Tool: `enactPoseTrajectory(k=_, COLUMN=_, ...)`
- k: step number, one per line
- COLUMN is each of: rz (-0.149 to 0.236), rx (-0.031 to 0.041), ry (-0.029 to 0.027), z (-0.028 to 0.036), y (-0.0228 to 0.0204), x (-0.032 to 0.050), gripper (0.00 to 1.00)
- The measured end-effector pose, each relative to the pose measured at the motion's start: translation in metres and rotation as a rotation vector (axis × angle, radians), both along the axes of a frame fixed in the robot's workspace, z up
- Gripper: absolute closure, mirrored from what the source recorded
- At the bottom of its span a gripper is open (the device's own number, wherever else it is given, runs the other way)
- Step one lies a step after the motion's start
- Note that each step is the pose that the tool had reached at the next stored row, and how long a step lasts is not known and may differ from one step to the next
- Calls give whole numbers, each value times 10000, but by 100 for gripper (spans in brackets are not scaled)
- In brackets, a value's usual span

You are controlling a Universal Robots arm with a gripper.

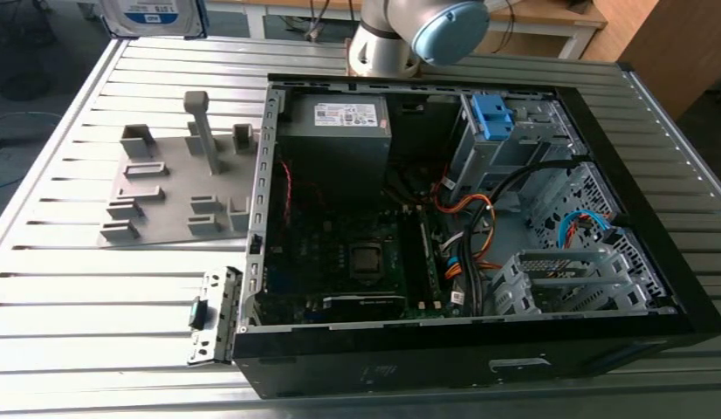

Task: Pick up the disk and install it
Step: 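Pick up the disk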

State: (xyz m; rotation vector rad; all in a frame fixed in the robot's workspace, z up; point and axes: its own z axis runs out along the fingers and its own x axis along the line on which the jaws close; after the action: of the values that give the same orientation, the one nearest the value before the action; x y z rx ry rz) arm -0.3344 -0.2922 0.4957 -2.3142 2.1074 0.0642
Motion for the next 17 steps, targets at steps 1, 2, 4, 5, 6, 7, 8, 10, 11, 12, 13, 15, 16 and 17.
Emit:
enactPoseTrajectory(k=1, rz=0, rx=0, ry=-1, z=0, y=-4, x=14, gripper=64)
enactPoseTrajectory(k=2, rz=0, rx=0, ry=-1, z=0, y=-7, x=29, gripper=64)
enactPoseTrajectory(k=4, rz=0, rx=-1, ry=-1, z=-1, y=-13, x=62, gripper=64)
enactPoseTrajectory(k=5, rz=0, rx=-1, ry=-1, z=-1, y=-16, x=78, gripper=64)
enactPoseTrajectory(k=6, rz=0, rx=-1, ry=-1, z=-1, y=-19, x=94, gripper=64)
enactPoseTrajectory(k=7, rz=-1, rx=-1, ry=-1, z=-1, y=-22, x=110, gripper=64)
enactPoseTrajectory(k=8, rz=0, rx=-1, ry=-1, z=-1, y=-25, x=126, gripper=64)
enactPoseTrajectory(k=10, rz=0, rx=0, ry=-1, z=-1, y=-31, x=157, gripper=64)
enactPoseTrajectory(k=11, rz=0, rx=0, ry=-1, z=-1, y=-34, x=170, gripper=64)
enactPoseTrajectory(k=12, rz=0, rx=-1, ry=-1, z=-2, y=-37, x=184, gripper=64)
enactPoseTrajectory(k=13, rz=0, rx=-1, ry=-1, z=-2, y=-40, x=197, gripper=64)
enactPoseTrajectory(k=15, rz=0, rx=0, ry=-2, z=-2, y=-47, x=230, gripper=64)
enactPoseTrajectory(k=16, rz=0, rx=0, ry=-1, z=-2, y=-50, x=246, gripper=64)
enactPoseTrajectory(k=17, rz=0, rx=0, ry=-1, z=-2, y=-53, x=262, gripper=64)
